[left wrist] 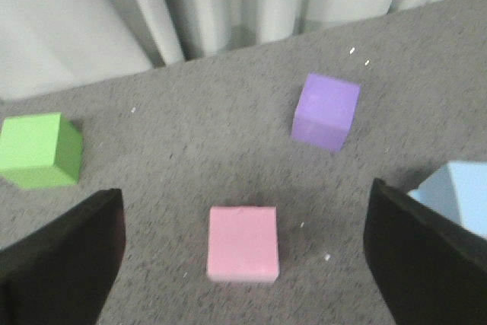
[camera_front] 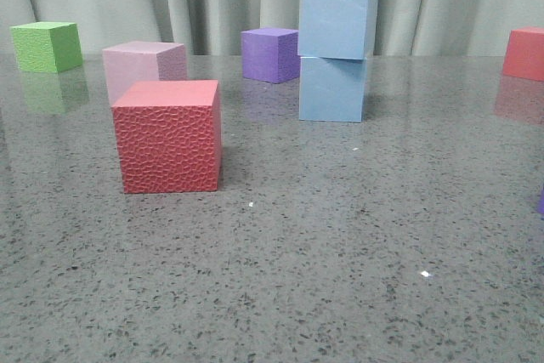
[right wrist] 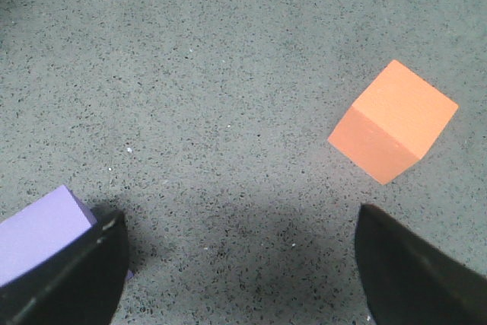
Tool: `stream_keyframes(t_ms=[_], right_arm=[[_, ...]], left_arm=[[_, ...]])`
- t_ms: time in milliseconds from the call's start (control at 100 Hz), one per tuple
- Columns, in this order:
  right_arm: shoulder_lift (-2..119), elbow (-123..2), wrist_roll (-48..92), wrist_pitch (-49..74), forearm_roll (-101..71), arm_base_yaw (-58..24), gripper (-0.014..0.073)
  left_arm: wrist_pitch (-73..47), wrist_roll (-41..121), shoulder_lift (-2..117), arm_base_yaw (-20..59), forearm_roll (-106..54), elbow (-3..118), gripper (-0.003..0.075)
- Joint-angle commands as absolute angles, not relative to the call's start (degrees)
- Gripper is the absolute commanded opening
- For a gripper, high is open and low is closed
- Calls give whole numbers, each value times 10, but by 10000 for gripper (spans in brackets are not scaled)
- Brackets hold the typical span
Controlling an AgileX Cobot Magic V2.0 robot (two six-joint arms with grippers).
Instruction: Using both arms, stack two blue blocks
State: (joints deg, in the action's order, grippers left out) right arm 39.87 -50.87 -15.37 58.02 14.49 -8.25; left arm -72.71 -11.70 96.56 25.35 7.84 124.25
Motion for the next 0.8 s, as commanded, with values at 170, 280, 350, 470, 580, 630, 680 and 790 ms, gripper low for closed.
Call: stream_keyframes(t_ms=[170, 280, 350, 470, 580, 630, 680, 790], right_arm=[[397, -521, -150, 552, 156, -79, 601], [397, -521, -150, 552, 156, -79, 601], [397, -521, -150, 552, 156, -79, 601], [397, -521, -150, 551, 156, -79, 601], [397, -521, -150, 551, 156, -79, 601], [397, -521, -150, 551, 156, -79, 601], [397, -521, -150, 551, 156, -79, 601], [397, -521, -150, 551, 156, -79, 601]], left_arm=[[-686, -113, 838, 215, 81, 1121, 610], [-667, -112, 785, 196, 81, 1054, 610], [-651, -112, 753, 183, 81, 1014, 610], [-626, -112, 688, 160, 81, 934, 610], [-603, -113, 634, 143, 81, 857, 610], [-593, -113, 610, 135, 81, 825, 610], [-583, -115, 583, 128, 81, 792, 610], [-572, -118, 540, 118, 81, 726, 610]])
